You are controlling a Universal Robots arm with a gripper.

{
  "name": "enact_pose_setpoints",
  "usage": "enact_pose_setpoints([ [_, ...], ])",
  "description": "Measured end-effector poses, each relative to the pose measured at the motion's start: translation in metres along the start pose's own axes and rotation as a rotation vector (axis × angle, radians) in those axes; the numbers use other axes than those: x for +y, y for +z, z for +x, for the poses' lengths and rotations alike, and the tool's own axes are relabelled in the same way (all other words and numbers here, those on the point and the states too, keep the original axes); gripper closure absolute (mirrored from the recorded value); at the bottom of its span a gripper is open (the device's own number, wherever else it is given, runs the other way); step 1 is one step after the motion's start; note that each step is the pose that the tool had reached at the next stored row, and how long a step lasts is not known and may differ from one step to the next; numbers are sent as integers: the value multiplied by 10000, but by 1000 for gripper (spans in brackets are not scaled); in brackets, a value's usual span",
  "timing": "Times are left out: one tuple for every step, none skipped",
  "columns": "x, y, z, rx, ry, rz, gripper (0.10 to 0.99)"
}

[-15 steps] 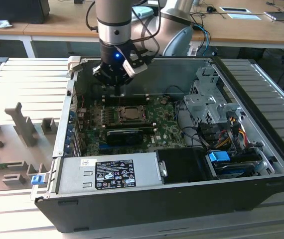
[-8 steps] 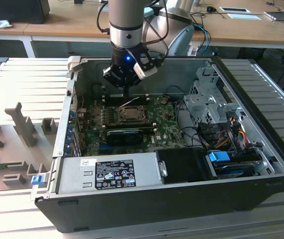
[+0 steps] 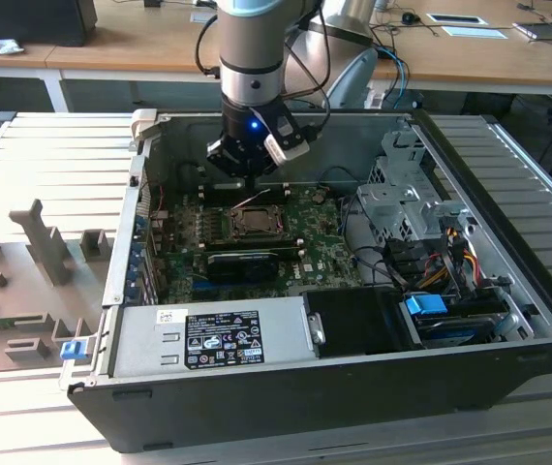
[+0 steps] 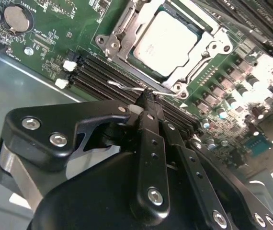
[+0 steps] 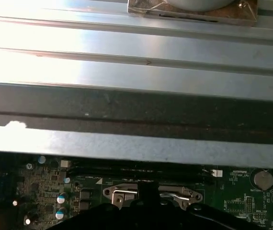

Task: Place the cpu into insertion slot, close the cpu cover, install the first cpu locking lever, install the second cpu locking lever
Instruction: 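Install the first cpu locking lever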

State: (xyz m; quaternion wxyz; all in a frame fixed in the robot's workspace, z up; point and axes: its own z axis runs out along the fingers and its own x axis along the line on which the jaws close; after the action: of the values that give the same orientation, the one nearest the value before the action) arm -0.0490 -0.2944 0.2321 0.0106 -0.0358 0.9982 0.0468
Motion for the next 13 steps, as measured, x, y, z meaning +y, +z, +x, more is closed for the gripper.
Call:
enact_pose_setpoints([
  [8, 8, -4, 1, 0, 1, 980],
  [17, 14, -10, 0, -1, -1, 980],
  [25, 19, -17, 1, -3, -1, 980],
  [32, 23, -27, 1, -5, -1, 980],
  [37, 29, -46, -1, -1, -2, 980],
  [38, 34, -58, -1, -1, -3, 980],
  [36, 48, -75, 0, 0, -7, 980],
  [36, 50, -76, 0, -1, -9, 980],
  [36, 53, -76, -1, -1, -10, 980],
  [36, 54, -76, -1, -1, -10, 980],
  [36, 55, -75, -1, -1, -11, 980],
  [36, 57, -75, -1, -1, -13, 980],
  [36, 59, -75, -2, -1, -15, 980],
])
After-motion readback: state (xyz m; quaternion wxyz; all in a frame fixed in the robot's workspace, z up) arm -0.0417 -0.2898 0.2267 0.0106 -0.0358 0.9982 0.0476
